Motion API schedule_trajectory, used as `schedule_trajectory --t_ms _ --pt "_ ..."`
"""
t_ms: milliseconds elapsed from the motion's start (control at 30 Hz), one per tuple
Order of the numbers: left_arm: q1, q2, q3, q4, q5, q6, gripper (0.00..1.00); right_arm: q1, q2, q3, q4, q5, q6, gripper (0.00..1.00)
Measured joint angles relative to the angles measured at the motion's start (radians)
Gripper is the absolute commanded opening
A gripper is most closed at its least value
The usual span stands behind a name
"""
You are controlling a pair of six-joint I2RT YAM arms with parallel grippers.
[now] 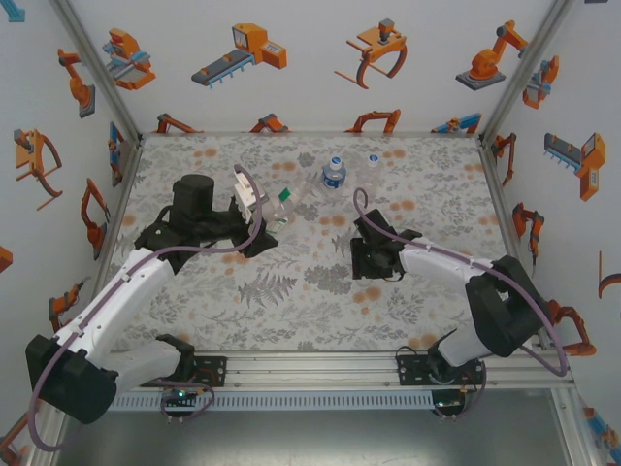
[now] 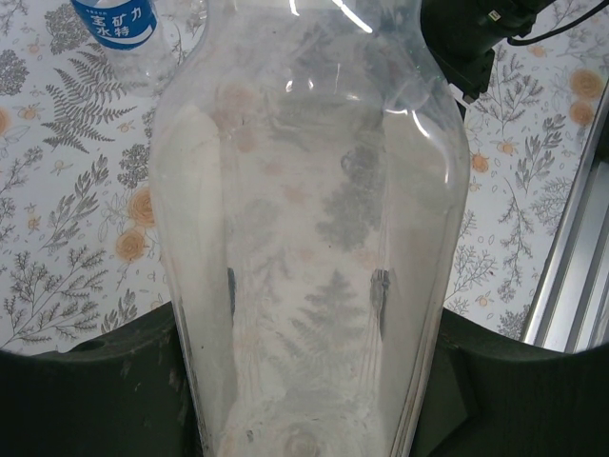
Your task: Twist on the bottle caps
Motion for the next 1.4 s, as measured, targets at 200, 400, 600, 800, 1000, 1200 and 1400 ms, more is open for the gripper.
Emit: schedule_trajectory --t_ms 200,400,600,800,1000,1200,1400 --pt "0.000 0.001 0.000 0.000 0.000 0.000 0.03 0.000 0.001 0.000 -0.001 -0.002 0.000 0.51" --pt "0.000 0.002 0.000 0.000 0.000 0.000 0.03 0.000 -0.020 0.000 -0.010 -0.012 0.000 0.51" --pt "0.000 0.010 0.000 0.000 0.000 0.000 0.03 0.000 -0.032 0.000 -0.013 -0.020 0.000 0.51" --pt "0.000 0.011 0.000 0.000 0.000 0.000 0.03 0.000 -0.026 0.000 -0.012 -0.025 0.000 0.51" --pt "0.000 0.011 0.000 0.000 0.000 0.000 0.03 -0.002 0.001 0.000 -0.009 -0.032 0.000 0.51" --pt "0.000 0.011 0.000 -0.001 0.000 0.000 0.03 -0.002 0.018 0.000 -0.002 -0.042 0.000 0.51" --pt "0.000 0.016 0.000 -0.003 0.000 0.000 0.03 -0.002 0.035 -0.003 0.030 -0.047 0.008 0.47"
